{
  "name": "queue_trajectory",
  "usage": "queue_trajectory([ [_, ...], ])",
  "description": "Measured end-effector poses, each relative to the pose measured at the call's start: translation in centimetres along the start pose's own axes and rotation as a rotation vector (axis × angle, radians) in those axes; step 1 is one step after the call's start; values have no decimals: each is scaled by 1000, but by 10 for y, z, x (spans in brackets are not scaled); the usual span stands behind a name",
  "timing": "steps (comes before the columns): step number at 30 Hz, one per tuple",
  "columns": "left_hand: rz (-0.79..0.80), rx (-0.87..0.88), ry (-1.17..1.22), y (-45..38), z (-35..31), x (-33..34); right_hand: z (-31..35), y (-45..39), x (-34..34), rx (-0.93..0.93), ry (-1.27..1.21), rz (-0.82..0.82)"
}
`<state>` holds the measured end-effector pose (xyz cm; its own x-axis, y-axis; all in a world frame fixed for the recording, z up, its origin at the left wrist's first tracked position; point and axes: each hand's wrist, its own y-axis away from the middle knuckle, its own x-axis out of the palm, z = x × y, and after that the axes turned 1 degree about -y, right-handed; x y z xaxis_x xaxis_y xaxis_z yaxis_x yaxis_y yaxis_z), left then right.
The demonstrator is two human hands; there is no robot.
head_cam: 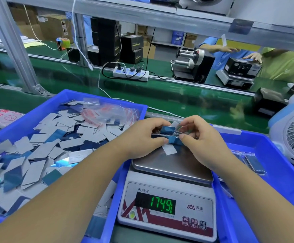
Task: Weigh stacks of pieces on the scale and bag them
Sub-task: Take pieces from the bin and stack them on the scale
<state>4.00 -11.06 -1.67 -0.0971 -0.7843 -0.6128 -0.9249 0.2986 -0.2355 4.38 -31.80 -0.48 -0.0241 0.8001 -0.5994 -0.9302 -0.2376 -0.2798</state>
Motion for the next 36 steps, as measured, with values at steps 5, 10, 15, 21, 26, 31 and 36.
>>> queue_trajectory([
  [5, 28, 13, -36, -1, 0, 2, 3, 3, -1, -88, 15, 49],
  [10, 22, 3, -62, -1, -2, 3, 5, 1, 0, -194, 277, 37],
  [15, 59, 10, -172, -2, -5, 7, 5, 1, -1, -187, 297, 27],
  [21, 41, 26, -159, -2, -7, 7, 10, 1, 5, -197, 182, -20],
  [26, 42, 0, -162, -2, -5, 6, 3, -3, -5, -143, 271, -69],
  [31, 44, -3, -175, -1, -7, 5, 0, -4, -8, 7, 428, 79],
  [36, 55, 3, -194, -2, -9, 6, 11, 2, -2, -233, 210, -73],
])
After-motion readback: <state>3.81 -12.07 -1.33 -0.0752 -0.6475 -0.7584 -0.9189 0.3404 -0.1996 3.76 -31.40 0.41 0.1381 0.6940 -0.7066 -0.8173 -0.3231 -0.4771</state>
